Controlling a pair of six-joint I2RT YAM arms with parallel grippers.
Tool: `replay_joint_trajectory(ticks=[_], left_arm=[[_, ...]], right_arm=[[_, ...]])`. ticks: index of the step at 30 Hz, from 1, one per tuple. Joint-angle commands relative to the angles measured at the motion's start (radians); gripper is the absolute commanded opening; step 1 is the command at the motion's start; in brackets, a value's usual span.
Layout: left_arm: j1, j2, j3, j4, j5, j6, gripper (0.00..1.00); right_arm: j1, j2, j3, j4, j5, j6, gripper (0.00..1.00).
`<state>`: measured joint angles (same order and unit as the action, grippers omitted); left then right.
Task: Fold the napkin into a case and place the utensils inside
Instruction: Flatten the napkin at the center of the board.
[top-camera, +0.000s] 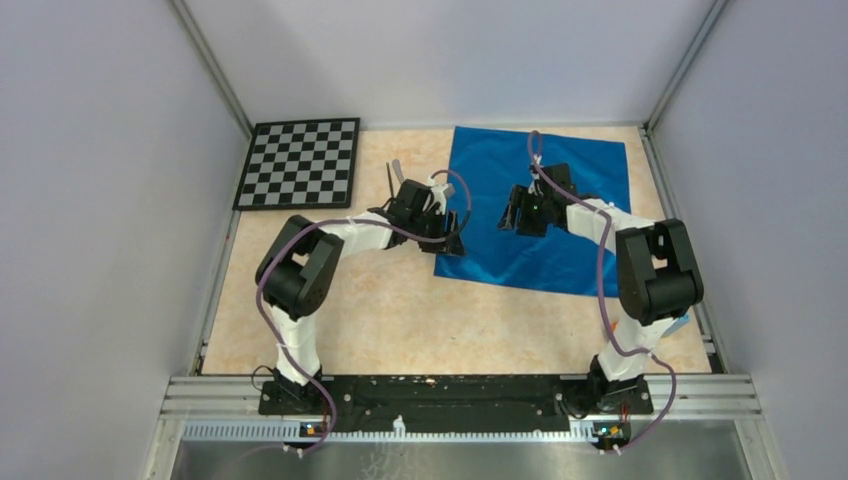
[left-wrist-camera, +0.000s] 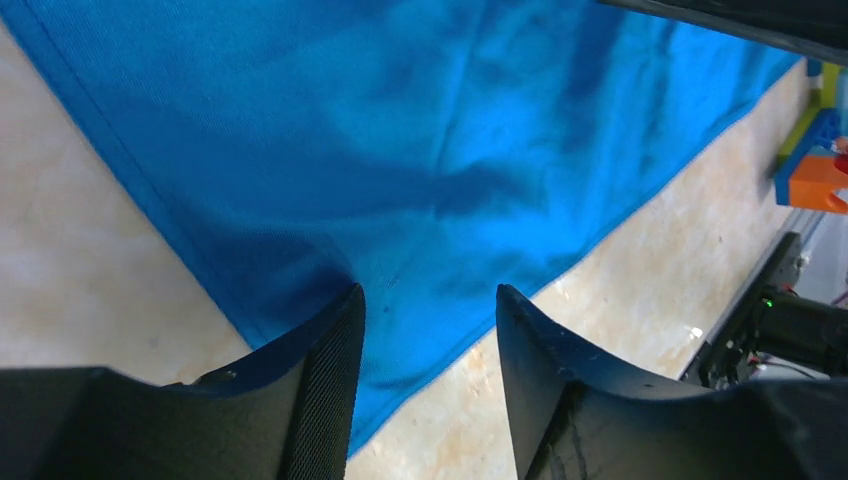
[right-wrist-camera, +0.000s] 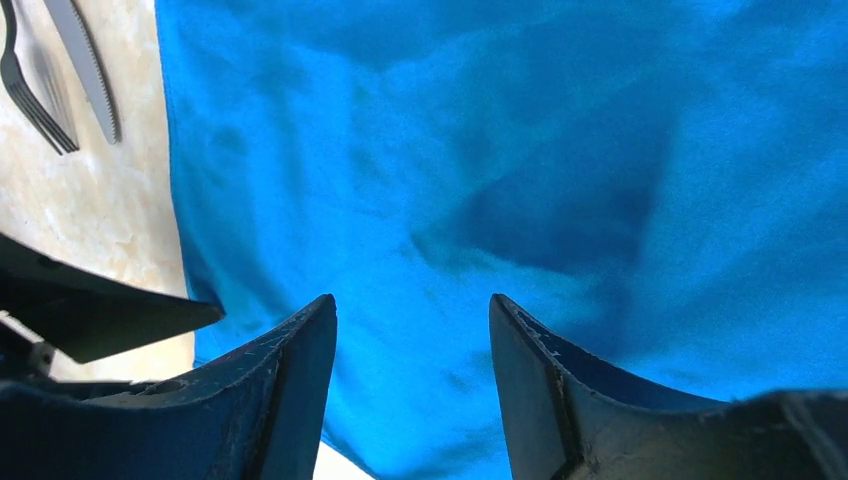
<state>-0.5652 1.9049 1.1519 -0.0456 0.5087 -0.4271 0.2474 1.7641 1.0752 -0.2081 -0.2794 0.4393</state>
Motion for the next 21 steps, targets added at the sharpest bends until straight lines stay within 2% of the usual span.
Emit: replay_joint_trajectory(ticks=[1, 12, 17, 21], left_arm=[[-0.016, 0.079, 0.083, -0.022, -0.041, -0.011, 0.55], [-0.090, 0.048, -0.066, -0.007, -0.131, -0.093, 0.54], [-0.102, 0.002, -0.143, -0.001, -0.202, -0.127, 0.56], [-0.096, 0.014, -0.114, -0.122, -0.296, -0.090, 0.58]], right_arm=[[-0.003, -0.032, 0.013, 0.024, 0.056, 0.003, 0.57], [-0.010, 0.023, -0.028, 0.049, 0.157, -0.046, 0.57], [-0.006, 0.057, -0.069, 0.105, 0.087, -0.068, 0.56], [0.010, 0.096, -0.079, 0.130, -0.007, -0.069, 0.55]])
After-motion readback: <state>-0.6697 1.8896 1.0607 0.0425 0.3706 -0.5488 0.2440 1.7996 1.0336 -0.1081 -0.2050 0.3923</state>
